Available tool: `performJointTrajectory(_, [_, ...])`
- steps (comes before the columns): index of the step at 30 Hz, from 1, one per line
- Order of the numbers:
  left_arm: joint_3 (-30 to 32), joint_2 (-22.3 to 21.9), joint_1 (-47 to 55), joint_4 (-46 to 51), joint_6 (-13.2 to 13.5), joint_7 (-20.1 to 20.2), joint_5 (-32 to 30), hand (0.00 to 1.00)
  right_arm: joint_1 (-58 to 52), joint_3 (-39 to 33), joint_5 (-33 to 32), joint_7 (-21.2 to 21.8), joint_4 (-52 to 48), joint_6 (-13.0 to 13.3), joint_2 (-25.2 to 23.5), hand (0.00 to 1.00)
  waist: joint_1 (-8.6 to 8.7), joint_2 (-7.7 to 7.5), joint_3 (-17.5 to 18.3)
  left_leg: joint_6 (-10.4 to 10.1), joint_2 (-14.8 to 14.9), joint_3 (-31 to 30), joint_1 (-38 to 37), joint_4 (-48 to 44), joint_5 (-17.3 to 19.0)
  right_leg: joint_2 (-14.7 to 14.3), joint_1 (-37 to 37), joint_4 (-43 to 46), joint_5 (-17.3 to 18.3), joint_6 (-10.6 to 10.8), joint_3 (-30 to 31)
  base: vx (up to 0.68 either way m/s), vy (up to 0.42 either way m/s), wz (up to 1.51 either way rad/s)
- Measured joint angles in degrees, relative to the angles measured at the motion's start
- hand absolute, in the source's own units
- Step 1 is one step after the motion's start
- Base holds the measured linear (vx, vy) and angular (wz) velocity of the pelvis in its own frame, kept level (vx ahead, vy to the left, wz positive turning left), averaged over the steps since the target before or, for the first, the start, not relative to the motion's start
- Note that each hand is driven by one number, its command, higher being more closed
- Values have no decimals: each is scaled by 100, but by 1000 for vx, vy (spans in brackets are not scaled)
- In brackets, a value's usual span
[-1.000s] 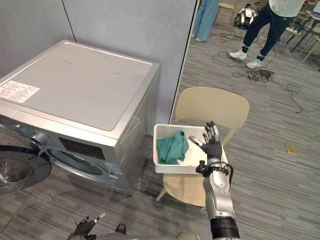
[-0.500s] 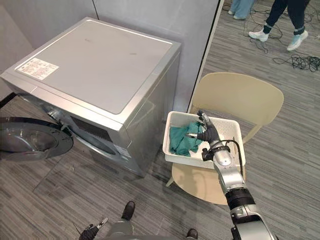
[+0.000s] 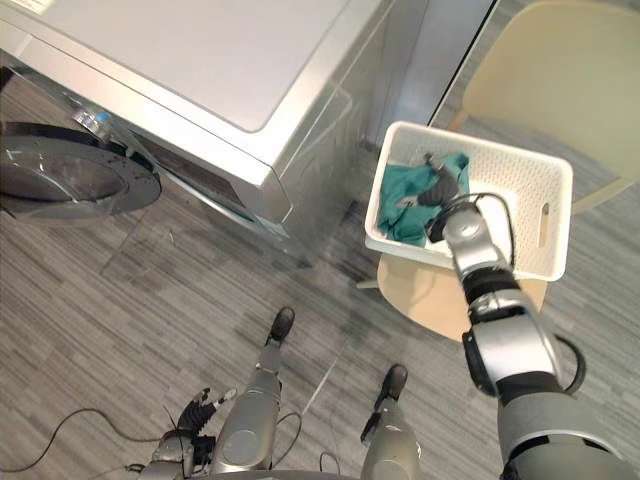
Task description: Pick up the laundry basket with both hands and put the clothes into the washing machine.
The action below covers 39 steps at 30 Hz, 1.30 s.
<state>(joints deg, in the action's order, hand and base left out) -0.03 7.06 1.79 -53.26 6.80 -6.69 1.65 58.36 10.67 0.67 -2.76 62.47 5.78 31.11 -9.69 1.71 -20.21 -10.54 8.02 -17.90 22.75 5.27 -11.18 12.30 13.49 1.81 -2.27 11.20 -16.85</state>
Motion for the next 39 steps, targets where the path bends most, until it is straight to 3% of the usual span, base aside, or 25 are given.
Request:
performJointTrajectory(9, [-164,35,-80,223,8,-111,-1,0,530,-570,108,-475,296,-129,425,0,45,79,-195,-2,2,4,293,5,-21,5,298,29,-1,0,-18,0,0,0])
performJointTrajectory(20, [-173,114,-278,230,-21,-162,5,0,480,-690,-108,-472,333,-137,427,0,117,6,-420,-27,73,109,550,12,-37,-29,697,143,-9,-13,132,-24,8,-7])
performJointTrajectory(25, [-338,160,-437,962,-22,-278,130,0,563,-689,-137,-476,521,-145,420,0,86,3,-570,-71,82,59,740,11,-72,-45,860,147,-10,-15,96,0,3,1])
performJointTrajectory(33, [-712,-204,-813,1724,-17,-352,175,0,1174,-287,-356,-751,1262,-254,672,0,-114,83,-713,-101,-11,-339,1331,9,-171,8,1256,319,94,14,-262,4,21,21])
performJointTrajectory(36, [-579,-360,-812,1846,-25,-381,168,0,1216,145,-536,-887,1205,-254,941,0,-300,83,-714,-95,-88,-418,1425,9,-177,140,1442,676,312,47,-334,23,31,19])
performJointTrajectory(37, [-466,-424,-808,1876,-30,-397,167,0,1210,301,-564,-943,1040,-255,997,100,-362,83,-714,-95,-102,-419,1455,9,-177,181,1530,816,386,41,-335,9,5,10])
performJointTrajectory(39, [-338,-509,-797,1894,-34,-461,167,0,1205,485,-571,-984,902,-250,987,100,-377,82,-714,-96,-109,-436,1476,9,-177,214,1600,965,472,42,-344,2,-2,8])
